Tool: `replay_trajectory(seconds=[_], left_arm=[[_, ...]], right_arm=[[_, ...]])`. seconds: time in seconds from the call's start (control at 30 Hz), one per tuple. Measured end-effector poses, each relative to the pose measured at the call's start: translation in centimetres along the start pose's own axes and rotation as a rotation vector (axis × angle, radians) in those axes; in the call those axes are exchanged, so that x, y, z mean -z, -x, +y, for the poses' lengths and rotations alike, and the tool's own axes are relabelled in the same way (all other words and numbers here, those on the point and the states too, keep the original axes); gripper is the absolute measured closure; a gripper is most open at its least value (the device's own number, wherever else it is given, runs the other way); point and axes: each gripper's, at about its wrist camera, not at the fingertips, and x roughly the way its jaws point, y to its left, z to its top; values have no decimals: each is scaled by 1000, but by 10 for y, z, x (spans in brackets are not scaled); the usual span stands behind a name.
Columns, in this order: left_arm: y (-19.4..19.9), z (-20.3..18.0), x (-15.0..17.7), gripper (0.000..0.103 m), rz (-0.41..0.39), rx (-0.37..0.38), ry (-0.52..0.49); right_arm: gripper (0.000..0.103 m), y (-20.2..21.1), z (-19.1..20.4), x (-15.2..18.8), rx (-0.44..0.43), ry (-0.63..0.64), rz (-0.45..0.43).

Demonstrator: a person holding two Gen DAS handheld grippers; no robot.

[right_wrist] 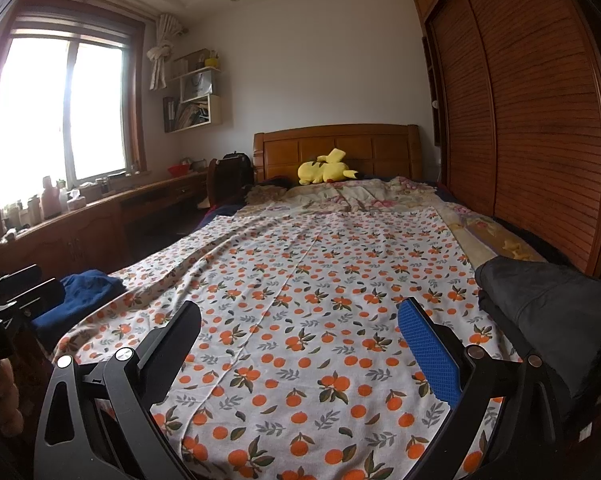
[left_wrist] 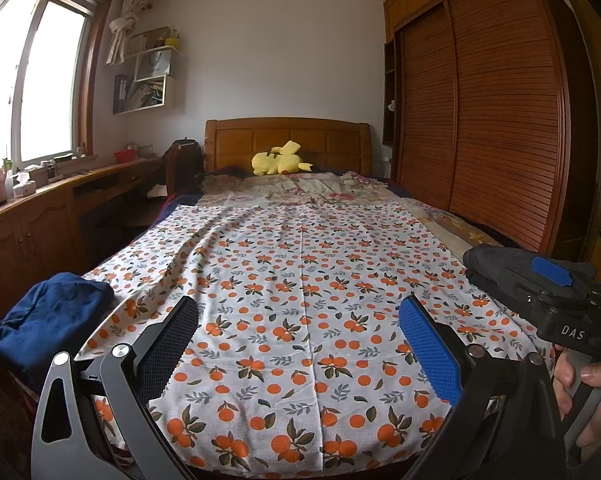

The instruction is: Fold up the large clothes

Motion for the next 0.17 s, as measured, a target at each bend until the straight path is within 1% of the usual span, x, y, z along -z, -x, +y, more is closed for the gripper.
replay_trajectory(seconds=[0.17], left_arm=[[0, 0, -1, 2, -3, 0, -1]], right_arm=[[8, 0, 0, 0, 1, 0, 0]])
